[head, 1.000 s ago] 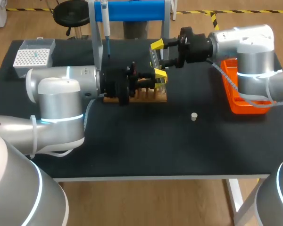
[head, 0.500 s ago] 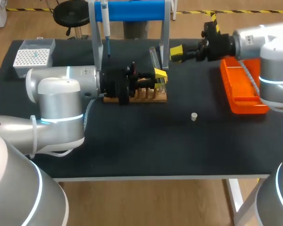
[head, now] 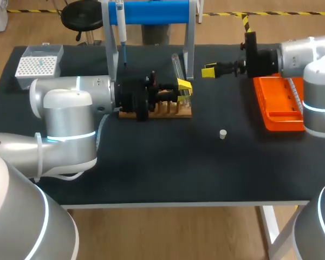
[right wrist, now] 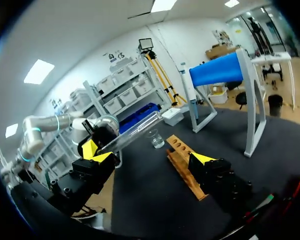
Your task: Invert the test tube, pick up the pipette, mount the tip to pipette, aspirate from beaker and dispense into the tube, eject the tip, return the pipette, and cap with the stopper.
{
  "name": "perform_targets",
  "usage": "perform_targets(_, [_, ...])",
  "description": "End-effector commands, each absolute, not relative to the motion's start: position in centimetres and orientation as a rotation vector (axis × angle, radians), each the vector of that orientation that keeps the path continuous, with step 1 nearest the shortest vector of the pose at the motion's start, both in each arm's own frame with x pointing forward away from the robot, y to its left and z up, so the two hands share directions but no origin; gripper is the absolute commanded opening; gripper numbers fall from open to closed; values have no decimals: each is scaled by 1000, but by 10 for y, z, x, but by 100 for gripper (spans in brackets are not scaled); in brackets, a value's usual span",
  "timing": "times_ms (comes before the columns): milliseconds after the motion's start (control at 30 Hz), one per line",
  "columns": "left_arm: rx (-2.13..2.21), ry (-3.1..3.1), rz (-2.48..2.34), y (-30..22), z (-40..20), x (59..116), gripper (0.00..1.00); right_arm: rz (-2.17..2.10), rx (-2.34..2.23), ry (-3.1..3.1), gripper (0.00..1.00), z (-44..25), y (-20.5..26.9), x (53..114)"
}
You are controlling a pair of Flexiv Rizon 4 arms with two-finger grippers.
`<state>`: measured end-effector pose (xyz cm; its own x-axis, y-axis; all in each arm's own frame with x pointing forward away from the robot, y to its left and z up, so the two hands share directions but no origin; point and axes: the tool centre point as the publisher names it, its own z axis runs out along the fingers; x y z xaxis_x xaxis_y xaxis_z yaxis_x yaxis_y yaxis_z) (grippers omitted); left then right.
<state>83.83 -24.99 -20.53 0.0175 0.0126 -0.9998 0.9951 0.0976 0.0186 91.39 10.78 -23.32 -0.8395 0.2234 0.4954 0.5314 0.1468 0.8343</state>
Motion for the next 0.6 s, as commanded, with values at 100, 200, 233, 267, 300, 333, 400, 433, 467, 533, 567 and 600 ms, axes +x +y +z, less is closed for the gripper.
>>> perform_targets(100, [1153,1250,-1115,-251,-205,838,0,-1829,-675,-2224,100,-242,108,906])
perform_targets(200, [1153,1250,-1115,-251,-205,838,0,-1832,-643,-2257,100,-248,110,907])
perform_targets(233, [1153,1250,-1115,-251,-205,838,0,-1832,-630,-2268,100,-250,110,908])
perform_targets(267, [1153,1250,-1115,-251,-205,838,0,-1833,-617,-2279,100,-252,111,908])
perform_targets(300, [1153,1250,-1115,-251,-205,838,0,-1839,-603,-2298,100,-254,111,908])
perform_targets(333, [1153,1250,-1115,-251,-205,838,0,-1844,-589,-2309,100,-256,111,909])
perform_targets(400, [1153,1250,-1115,-251,-205,838,0,-1846,-568,-2339,100,-260,112,910])
perform_targets(433, [1153,1250,-1115,-251,-205,838,0,-1851,-548,-2362,100,-262,113,910])
perform_targets(467, [1153,1250,-1115,-251,-205,838,0,-1852,-537,-2374,100,-264,113,910])
perform_targets(533, [1153,1250,-1115,-251,-205,838,0,-1857,-511,-2409,100,-268,115,911])
perform_targets(567, [1153,1250,-1115,-251,-205,838,0,-1858,-498,-2424,100,-270,116,911])
perform_targets(600, [1153,1250,-1115,-251,-205,838,0,-1857,-487,-2438,100,-272,117,911])
